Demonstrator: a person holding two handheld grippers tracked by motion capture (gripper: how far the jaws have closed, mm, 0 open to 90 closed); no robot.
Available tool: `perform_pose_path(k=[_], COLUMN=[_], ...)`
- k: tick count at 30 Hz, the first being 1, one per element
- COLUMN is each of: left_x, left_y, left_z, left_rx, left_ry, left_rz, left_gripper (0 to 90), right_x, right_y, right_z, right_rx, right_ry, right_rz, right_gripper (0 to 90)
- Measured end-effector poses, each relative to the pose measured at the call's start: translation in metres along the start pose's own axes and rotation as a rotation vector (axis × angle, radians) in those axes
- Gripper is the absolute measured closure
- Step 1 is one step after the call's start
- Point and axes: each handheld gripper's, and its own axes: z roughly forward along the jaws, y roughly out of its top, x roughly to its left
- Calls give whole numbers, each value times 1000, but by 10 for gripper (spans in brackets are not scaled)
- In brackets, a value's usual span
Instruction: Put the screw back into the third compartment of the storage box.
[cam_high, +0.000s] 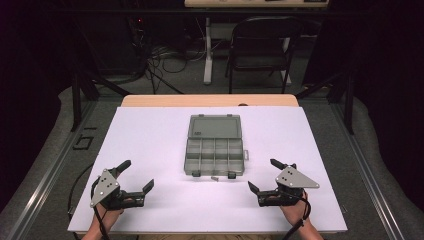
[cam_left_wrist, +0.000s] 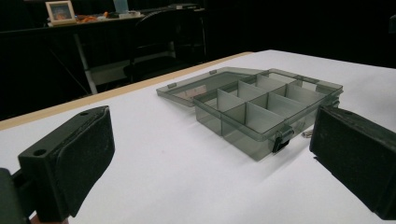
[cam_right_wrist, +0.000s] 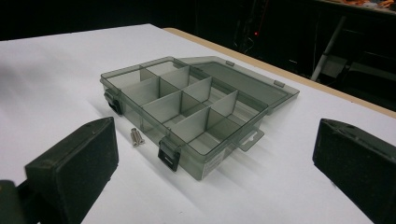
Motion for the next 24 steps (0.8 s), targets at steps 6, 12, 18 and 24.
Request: perform_pose_path(k=[6, 12, 18, 24], left_x=[-1, 0, 0, 0], left_y=[0, -1, -1, -1], left_z=[1, 3, 1, 2], left_rx=[-3, 5, 1, 4], left_ry=[4, -5, 2, -2], left_rz=[-5, -3, 3, 4], left_gripper=[0, 0, 0, 0], right_x=[1, 5, 8, 15], right_y=[1, 4, 9, 12], right_z=[2, 6, 13, 20], right_rx=[8, 32, 49, 76], right_ry=[10, 18, 42, 78], right_rz=[-4, -19, -16, -21], right_gripper=[0, 0, 0, 0])
